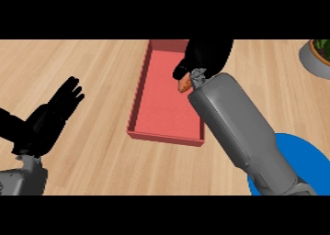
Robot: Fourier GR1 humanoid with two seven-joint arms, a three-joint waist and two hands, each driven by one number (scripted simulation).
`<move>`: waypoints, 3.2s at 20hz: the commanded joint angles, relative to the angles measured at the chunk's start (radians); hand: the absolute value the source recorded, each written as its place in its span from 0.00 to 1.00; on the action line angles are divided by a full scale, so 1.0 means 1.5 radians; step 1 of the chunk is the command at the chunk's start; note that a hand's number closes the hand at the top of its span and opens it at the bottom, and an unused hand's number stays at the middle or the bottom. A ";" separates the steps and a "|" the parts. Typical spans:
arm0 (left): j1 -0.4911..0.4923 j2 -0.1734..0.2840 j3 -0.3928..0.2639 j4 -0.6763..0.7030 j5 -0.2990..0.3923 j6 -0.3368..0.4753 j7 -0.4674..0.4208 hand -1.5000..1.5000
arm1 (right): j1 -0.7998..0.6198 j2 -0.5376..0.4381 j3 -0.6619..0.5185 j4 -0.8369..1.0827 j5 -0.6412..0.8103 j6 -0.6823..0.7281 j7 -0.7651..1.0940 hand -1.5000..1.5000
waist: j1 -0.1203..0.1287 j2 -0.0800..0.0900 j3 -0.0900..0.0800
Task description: Pick the sweet potato from the plate and place it in the cardboard box
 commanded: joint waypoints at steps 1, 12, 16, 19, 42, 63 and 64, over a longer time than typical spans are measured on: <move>-0.016 -0.003 -0.001 0.011 0.000 0.001 0.000 0.50 | -0.114 0.003 0.029 0.026 0.029 -0.014 0.177 1.00 | 0.006 -0.003 -0.002; -0.028 -0.004 0.004 0.027 -0.014 0.018 0.002 0.50 | -0.242 0.003 0.015 0.147 0.077 -0.038 0.300 1.00 | -0.023 0.001 0.000; -0.043 -0.017 -0.001 0.033 -0.026 0.038 0.004 0.50 | -0.266 0.003 0.020 0.196 0.049 -0.011 0.301 1.00 | -0.037 -0.001 0.001; -0.028 0.002 0.021 0.043 -0.015 0.020 -0.012 0.50 | -0.254 0.003 0.022 0.222 0.033 -0.049 0.301 1.00 | -0.043 0.000 0.001; 0.015 -0.007 0.025 0.027 -0.013 0.016 -0.027 0.50 | -0.083 0.003 0.037 0.279 -0.151 -0.276 0.279 0.00 | -0.062 -0.001 0.005; 0.038 0.003 0.064 0.025 -0.013 0.041 -0.023 0.50 | 0.038 0.003 0.013 0.034 0.040 -0.662 0.261 0.00 | -0.136 -0.027 0.006; 0.038 0.008 0.076 0.037 -0.005 0.039 -0.024 0.50 | 0.055 0.003 0.018 0.004 0.052 -0.675 0.252 0.00 | -0.145 -0.028 0.006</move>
